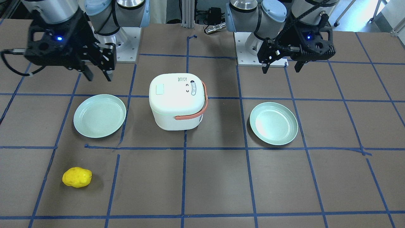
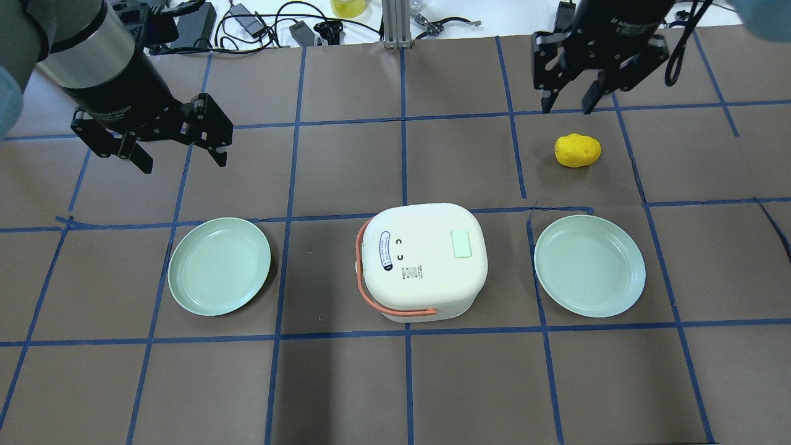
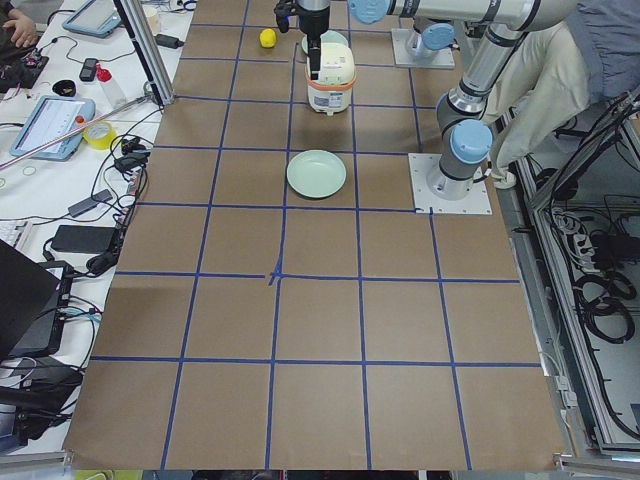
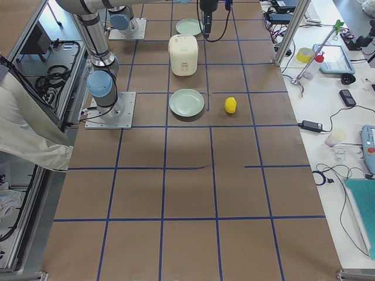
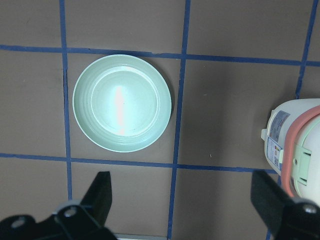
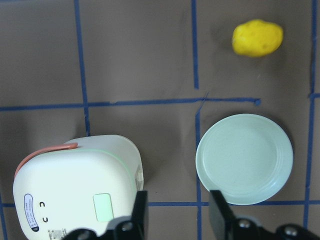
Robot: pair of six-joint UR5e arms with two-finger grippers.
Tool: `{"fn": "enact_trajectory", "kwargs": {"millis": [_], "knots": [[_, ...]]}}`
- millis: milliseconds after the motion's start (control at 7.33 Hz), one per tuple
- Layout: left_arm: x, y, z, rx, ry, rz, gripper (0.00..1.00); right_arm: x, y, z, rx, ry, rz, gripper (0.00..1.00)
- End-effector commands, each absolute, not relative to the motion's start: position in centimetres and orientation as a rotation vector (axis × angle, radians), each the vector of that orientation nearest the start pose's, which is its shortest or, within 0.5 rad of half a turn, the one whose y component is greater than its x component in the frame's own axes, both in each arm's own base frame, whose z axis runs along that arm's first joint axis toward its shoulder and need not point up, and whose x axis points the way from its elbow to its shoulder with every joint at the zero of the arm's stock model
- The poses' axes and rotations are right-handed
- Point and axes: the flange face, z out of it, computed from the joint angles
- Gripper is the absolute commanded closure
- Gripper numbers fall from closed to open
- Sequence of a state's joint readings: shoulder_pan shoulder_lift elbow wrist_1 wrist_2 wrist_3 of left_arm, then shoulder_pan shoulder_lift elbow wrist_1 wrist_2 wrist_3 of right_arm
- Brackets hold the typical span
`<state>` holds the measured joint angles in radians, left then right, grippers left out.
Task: Press rice cooker button
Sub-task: 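Move the right gripper over the rice cooker lid toward the green button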
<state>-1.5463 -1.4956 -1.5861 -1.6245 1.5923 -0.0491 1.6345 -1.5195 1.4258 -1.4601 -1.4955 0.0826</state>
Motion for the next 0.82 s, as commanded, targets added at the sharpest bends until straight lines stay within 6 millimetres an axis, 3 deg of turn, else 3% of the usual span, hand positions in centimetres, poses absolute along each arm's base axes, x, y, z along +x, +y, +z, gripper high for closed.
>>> {"fn": "enact_trajectory", "kwargs": {"millis": [0, 273, 545, 682], "knots": [[-12.0, -46.3, 51.1, -0.115, 3.118, -0.010, 0.00, 22.3, -47.0, 47.4, 0.045, 3.068, 0.207, 1.00], [-12.0, -46.3, 51.1, -0.117, 3.118, -0.010, 0.00, 25.3, -45.2, 44.2, -0.030, 3.081, 0.245, 1.00], [-12.0, -46.3, 51.1, -0.115, 3.118, -0.010, 0.00, 25.6, -44.8, 41.1, -0.043, 3.080, 0.183, 1.00], [-12.0, -46.3, 51.1, -0.117, 3.118, -0.010, 0.00, 25.7, -44.9, 40.5, -0.028, 3.074, 0.150, 1.00]]}}
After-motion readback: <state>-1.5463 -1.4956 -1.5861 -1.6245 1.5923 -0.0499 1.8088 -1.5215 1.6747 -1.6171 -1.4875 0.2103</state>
